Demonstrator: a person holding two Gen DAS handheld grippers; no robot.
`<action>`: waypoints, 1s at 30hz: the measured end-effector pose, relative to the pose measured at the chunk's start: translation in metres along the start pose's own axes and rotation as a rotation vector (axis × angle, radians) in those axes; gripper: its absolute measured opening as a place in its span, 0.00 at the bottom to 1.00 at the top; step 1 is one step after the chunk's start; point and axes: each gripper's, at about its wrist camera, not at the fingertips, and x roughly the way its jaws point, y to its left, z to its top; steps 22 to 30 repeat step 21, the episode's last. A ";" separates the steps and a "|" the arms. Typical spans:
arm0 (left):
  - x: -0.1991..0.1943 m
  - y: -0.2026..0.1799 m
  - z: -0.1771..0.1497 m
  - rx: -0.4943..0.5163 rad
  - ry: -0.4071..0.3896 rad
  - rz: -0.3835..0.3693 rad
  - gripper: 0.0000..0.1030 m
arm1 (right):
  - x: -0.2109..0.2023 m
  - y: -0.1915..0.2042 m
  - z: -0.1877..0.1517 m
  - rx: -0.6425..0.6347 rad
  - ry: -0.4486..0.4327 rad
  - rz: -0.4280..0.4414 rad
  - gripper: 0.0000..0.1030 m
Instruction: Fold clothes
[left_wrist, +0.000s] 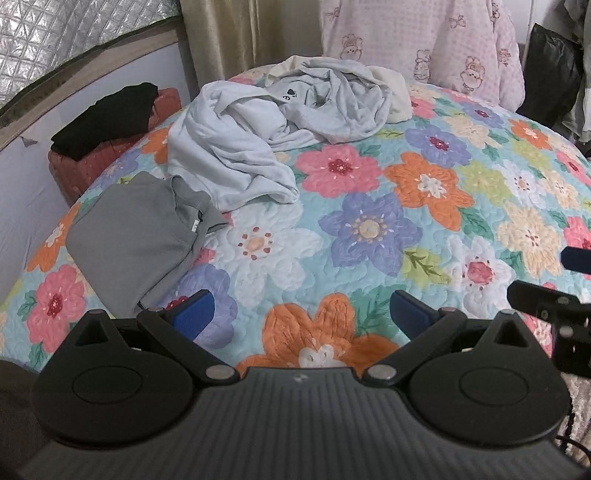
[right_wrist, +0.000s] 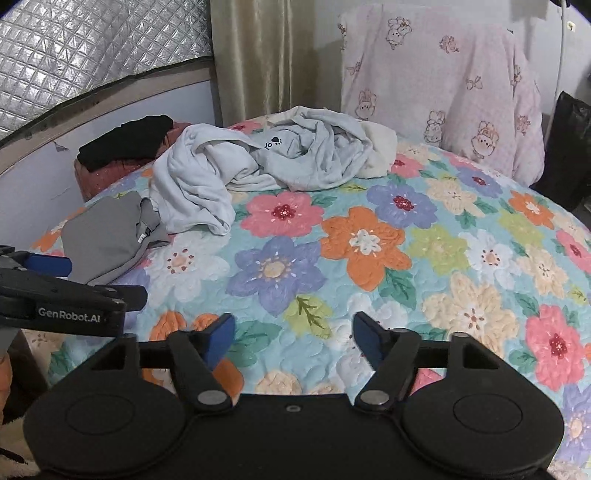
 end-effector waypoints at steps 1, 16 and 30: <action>0.000 0.001 0.000 -0.001 -0.001 0.003 1.00 | -0.001 0.001 0.000 -0.002 -0.009 0.003 0.82; -0.001 0.003 -0.003 0.013 -0.015 0.012 1.00 | -0.002 0.020 -0.002 -0.024 -0.010 0.005 0.82; 0.000 0.003 -0.002 0.018 -0.013 0.011 1.00 | 0.000 0.020 -0.003 -0.016 -0.004 0.003 0.82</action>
